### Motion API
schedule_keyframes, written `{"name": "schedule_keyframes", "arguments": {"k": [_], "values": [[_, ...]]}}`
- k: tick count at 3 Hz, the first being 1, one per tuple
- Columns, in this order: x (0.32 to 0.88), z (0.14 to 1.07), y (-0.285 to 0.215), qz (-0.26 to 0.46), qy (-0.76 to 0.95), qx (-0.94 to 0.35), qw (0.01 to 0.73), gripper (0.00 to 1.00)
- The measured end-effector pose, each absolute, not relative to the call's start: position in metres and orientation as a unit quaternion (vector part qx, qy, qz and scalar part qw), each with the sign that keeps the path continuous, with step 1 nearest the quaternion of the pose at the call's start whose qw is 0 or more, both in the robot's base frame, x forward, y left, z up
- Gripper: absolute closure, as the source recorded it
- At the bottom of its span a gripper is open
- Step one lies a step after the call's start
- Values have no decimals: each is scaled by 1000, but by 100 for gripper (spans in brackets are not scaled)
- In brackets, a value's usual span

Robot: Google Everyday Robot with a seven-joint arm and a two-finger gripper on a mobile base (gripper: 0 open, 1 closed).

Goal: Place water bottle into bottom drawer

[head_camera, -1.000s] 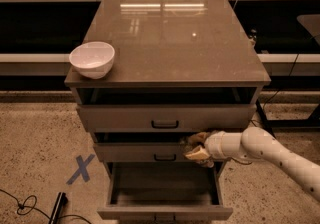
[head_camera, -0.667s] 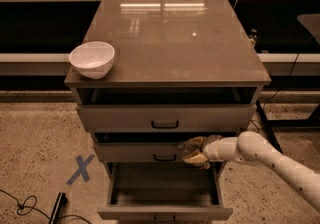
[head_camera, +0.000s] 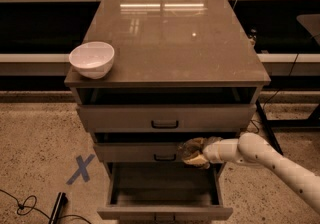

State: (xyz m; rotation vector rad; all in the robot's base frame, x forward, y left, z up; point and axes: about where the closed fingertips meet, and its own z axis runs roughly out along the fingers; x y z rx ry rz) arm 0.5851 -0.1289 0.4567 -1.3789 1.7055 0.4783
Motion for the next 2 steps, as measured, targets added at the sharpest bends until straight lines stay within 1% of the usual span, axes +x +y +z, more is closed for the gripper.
{"name": "schedule_keyframes", "arguments": {"k": [2], "values": [[585, 457, -129, 192, 685, -554, 434, 100]]}}
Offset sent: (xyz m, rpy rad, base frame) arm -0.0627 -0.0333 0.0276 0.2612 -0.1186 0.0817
